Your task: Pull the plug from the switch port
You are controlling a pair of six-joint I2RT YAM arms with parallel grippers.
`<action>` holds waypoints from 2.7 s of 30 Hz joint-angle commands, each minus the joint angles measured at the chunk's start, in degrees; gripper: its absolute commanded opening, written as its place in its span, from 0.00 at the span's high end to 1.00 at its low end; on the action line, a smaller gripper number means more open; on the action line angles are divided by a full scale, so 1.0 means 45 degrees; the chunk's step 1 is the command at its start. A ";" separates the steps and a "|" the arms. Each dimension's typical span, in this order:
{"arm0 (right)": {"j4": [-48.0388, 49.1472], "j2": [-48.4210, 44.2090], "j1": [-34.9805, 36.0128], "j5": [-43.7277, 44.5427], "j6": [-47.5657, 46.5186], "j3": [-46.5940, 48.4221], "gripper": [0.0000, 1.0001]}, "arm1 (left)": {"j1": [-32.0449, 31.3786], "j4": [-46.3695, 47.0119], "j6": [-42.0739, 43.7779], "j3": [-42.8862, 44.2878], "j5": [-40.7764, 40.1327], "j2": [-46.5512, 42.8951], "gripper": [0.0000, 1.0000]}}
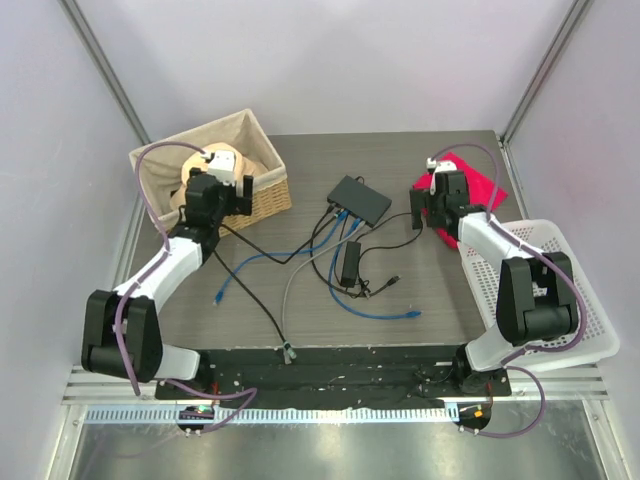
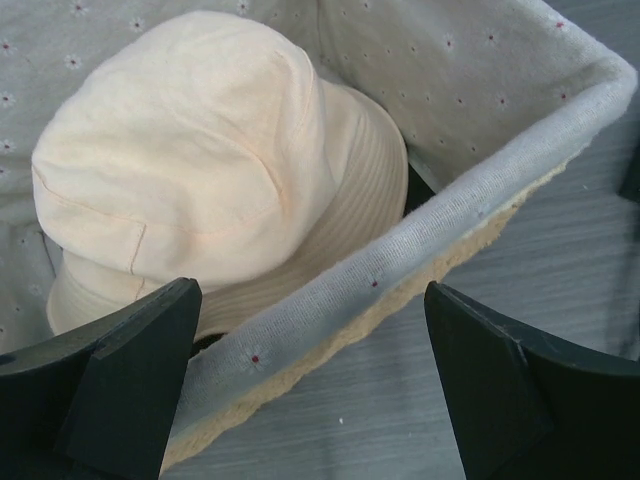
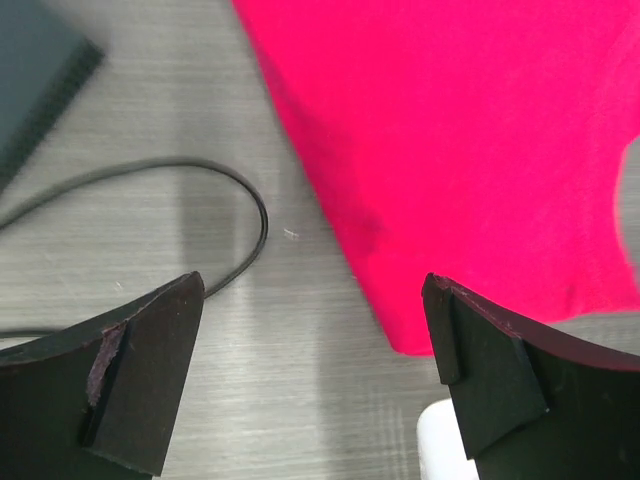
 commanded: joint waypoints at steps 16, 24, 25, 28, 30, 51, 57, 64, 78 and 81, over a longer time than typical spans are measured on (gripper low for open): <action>-0.2289 -0.2890 0.0801 -0.5466 -0.1033 0.6100 0.00 | 0.0073 -0.7928 -0.0564 0.5649 0.4269 -0.3882 0.00; -0.5784 -0.2031 0.1291 -0.7224 -0.3841 0.4204 0.00 | -0.0258 -0.9693 0.3401 0.1330 0.8542 -0.4217 0.00; -0.5942 -0.2050 0.1291 -0.7342 -0.4022 0.4067 0.00 | -0.1013 -0.9713 0.3403 0.1465 0.8512 -0.3887 0.00; -0.5516 -0.1915 0.1290 -0.6857 -0.3616 0.3793 0.00 | -0.2771 -0.9616 0.2741 0.2965 0.8121 -0.2175 0.00; -0.5222 -0.1700 0.1291 -0.6679 -0.3322 0.3657 0.00 | -0.3537 -0.9441 0.2311 0.4270 0.7771 -0.1251 0.00; -0.3795 0.0781 0.1271 -0.6816 -0.1973 0.5023 0.00 | 0.2742 -2.0199 0.9611 0.9398 0.5486 0.1467 1.00; -0.3697 0.0820 0.1271 -0.6738 -0.2012 0.4788 0.00 | 0.3217 -1.6035 0.8687 0.5943 0.2525 0.1897 1.00; -0.3756 0.1386 0.1271 -0.5548 -0.3027 0.5100 0.00 | 0.3589 -1.0984 0.3938 0.9412 -0.2153 0.3499 1.00; -0.3405 0.4625 0.1252 -0.4748 -0.3575 0.7928 0.00 | 0.1600 -1.3759 0.3374 0.5941 0.9174 -0.1166 0.56; -0.2550 0.6325 0.1213 -0.3148 -0.2991 0.9551 0.03 | 0.0233 -1.3036 0.2624 0.5257 0.9781 -0.1598 0.46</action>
